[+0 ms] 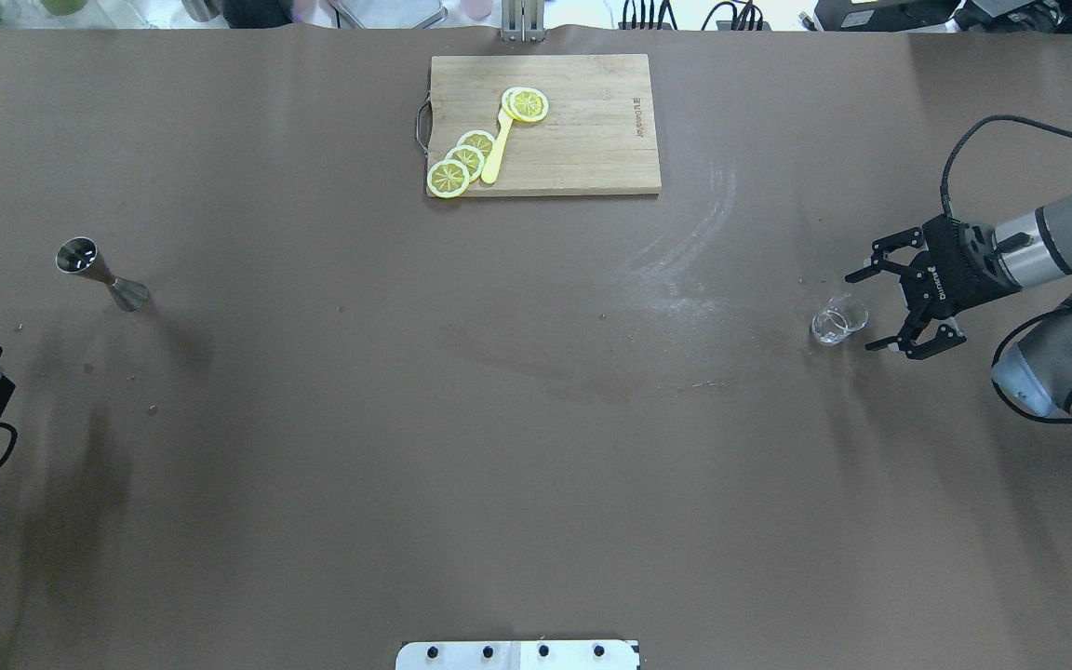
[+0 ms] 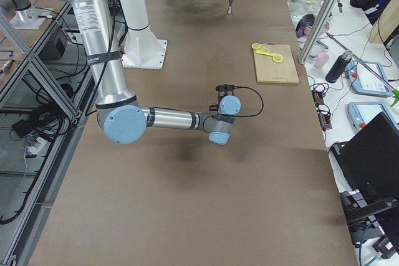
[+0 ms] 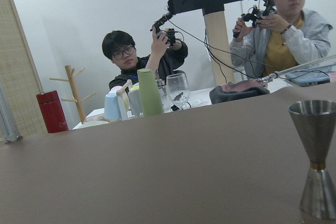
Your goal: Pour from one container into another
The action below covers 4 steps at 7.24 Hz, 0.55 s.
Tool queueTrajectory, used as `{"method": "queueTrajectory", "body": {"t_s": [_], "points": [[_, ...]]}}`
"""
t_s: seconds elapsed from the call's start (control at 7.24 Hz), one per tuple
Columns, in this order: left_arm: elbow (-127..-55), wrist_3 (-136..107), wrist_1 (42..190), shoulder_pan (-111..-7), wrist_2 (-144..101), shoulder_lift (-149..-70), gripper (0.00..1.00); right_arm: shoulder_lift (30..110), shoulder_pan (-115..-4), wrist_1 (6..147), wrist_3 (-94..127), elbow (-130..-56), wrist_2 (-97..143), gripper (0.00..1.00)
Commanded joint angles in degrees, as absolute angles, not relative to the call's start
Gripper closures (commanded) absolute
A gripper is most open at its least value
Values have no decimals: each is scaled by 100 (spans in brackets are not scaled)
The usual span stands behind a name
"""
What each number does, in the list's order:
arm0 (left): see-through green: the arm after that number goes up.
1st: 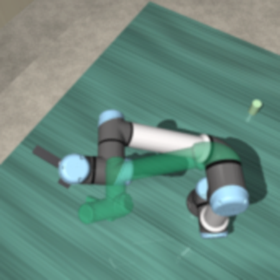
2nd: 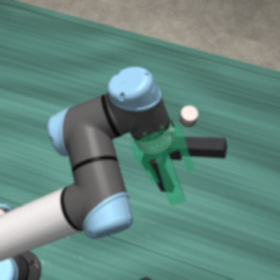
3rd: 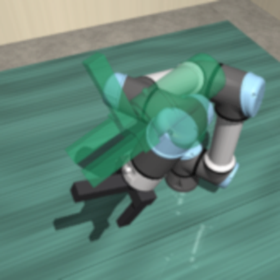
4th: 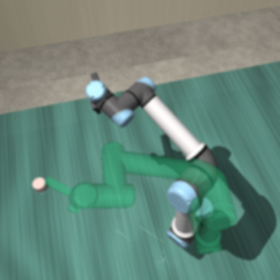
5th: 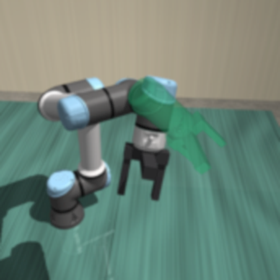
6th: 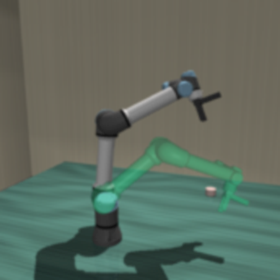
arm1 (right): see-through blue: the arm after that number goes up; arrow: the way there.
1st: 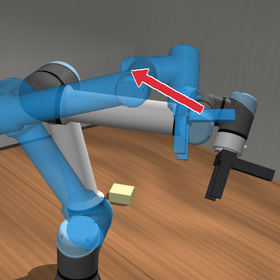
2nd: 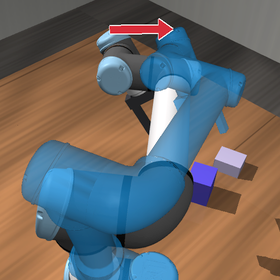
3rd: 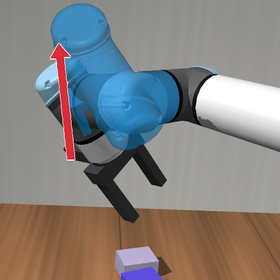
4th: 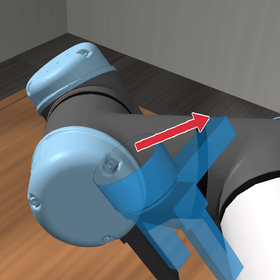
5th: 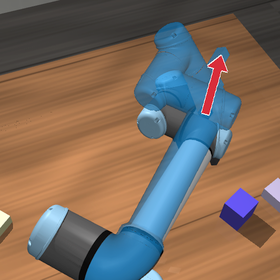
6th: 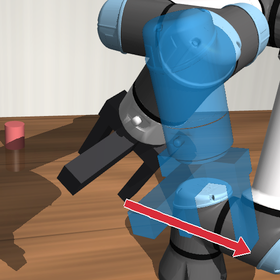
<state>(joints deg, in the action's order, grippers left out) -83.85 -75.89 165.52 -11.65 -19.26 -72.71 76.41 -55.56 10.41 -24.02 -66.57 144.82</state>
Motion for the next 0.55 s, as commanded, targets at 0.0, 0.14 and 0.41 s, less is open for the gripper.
{"method": "queueTrajectory", "body": {"t_s": [0.0,0.14,0.41], "points": [[-8429,-7594,16523,-1274,-2388,-7732,2,7515,-5502,1037,-2417,-6487,14423,0],[-8350,-7585,16367,-1283,-2408,-7943,2,7419,-5502,1046,-2408,-6417,14405,0],[-8367,-8047,15786,-1388,-2408,-8137,4,7339,-5476,1055,-2391,-6355,14396,2]]}}
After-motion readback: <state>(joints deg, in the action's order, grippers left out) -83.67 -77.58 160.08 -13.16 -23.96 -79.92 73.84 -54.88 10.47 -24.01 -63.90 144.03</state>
